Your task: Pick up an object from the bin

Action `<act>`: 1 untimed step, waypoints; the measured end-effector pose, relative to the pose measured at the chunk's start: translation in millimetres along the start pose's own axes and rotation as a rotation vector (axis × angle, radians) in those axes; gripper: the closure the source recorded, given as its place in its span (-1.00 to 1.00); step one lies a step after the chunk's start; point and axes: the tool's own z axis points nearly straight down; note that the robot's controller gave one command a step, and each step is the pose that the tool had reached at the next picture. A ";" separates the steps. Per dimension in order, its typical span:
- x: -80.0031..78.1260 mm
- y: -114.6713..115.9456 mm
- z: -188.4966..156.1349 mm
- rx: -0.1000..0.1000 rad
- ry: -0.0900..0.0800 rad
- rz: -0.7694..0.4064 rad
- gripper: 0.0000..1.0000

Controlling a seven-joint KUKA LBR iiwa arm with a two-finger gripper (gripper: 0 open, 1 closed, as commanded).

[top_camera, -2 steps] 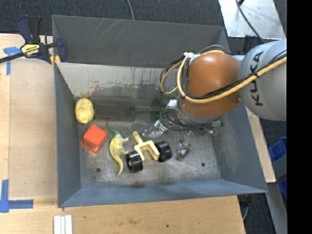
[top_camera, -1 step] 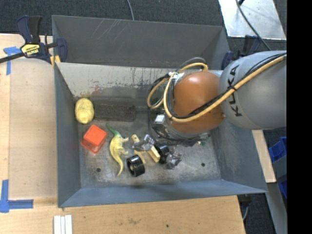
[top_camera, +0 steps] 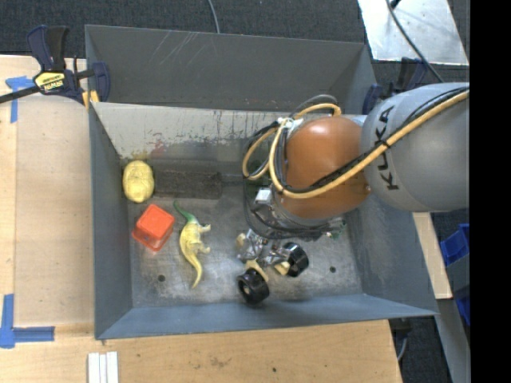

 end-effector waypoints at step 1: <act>0.0 0.0 0.0 0.000 0.000 0.001 1.00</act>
Offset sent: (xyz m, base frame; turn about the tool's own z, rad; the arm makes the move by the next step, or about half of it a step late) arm 0.0490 0.0506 0.0336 -0.1726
